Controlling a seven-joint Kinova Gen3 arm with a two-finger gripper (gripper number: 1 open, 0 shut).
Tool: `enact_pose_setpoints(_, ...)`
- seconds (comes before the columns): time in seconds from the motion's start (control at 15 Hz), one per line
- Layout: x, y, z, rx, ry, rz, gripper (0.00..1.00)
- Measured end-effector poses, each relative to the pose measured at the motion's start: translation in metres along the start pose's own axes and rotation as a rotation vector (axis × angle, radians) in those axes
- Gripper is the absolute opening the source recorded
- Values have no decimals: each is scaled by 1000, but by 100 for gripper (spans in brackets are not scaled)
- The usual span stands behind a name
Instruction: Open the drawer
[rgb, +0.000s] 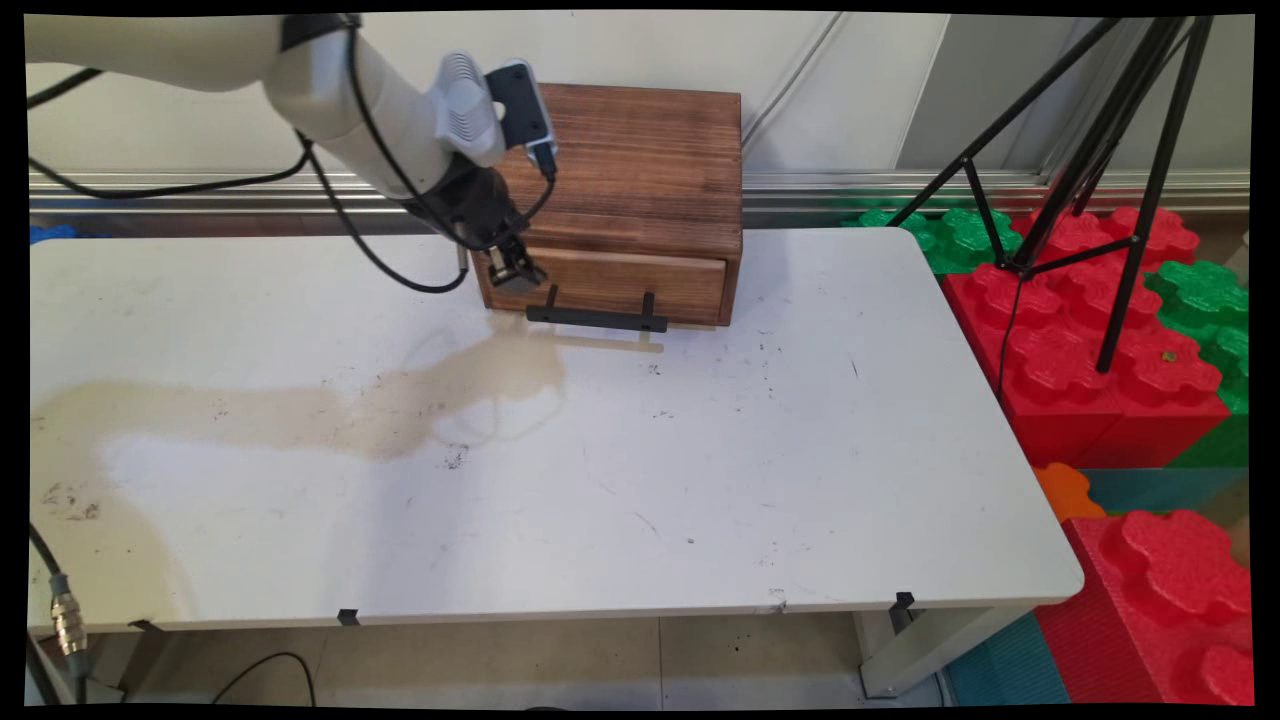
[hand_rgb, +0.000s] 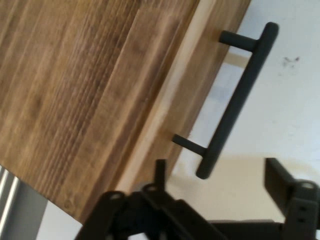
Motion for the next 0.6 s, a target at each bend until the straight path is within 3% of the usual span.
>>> enact_pose_setpoints(0.27, -12, 9, -17, -14, 22, -33, 100)
enact_pose_setpoints(0.6, -36, 33, -36, -66, 72, -73, 100)
